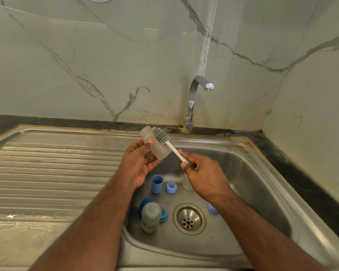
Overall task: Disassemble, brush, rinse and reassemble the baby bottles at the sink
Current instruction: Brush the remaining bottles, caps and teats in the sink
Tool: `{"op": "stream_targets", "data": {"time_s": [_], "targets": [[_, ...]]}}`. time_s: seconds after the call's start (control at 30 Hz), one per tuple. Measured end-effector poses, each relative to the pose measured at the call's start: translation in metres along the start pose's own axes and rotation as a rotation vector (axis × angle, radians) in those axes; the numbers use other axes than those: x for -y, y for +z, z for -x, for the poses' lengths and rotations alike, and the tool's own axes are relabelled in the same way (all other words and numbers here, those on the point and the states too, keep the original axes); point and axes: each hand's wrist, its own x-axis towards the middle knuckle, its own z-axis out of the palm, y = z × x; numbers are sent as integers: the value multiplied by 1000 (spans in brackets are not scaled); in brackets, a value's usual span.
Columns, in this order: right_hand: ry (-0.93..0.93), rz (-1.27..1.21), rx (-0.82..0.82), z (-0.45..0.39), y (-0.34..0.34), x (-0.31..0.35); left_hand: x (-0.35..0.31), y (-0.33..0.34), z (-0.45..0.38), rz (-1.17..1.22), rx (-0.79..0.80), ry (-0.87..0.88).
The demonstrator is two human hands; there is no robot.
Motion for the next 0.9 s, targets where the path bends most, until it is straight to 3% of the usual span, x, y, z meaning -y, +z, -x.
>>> {"op": "stream_targets", "data": {"time_s": [0.6, 0.9], "targets": [[-18, -32, -6, 1, -6, 0, 4, 3, 0, -97, 105, 27], [65, -77, -44, -2, -11, -7, 4, 4, 1, -81, 96, 14]]}}
